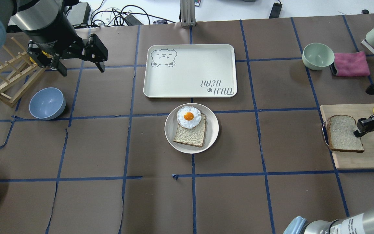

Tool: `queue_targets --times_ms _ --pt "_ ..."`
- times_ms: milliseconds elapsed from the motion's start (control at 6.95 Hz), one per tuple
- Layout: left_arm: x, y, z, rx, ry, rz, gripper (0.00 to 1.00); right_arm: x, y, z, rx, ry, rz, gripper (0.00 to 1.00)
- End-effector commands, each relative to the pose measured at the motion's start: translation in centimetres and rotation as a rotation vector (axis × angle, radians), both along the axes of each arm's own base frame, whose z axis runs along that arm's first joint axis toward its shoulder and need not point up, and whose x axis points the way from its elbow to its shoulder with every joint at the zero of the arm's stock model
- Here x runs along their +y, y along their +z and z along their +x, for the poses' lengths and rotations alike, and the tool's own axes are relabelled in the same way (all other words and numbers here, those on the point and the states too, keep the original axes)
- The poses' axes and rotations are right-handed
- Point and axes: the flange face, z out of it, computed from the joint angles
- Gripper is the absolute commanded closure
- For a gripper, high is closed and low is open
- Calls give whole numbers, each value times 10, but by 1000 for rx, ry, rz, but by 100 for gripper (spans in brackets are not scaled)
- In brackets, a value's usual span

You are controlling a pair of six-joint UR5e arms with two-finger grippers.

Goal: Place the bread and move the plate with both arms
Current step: 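Lower the right gripper and grasp the bread slice's edge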

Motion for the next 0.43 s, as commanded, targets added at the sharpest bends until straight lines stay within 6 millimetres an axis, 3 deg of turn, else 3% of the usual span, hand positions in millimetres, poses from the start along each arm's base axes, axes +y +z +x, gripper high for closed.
queue_targets --times_ms 0,288 --pt "-1 -1 0 0 3 1 0 3 4 0 6 -10 34 100" --pt "0 -1 -1 0 4 1 0 7 58 16 32 -79 19 100"
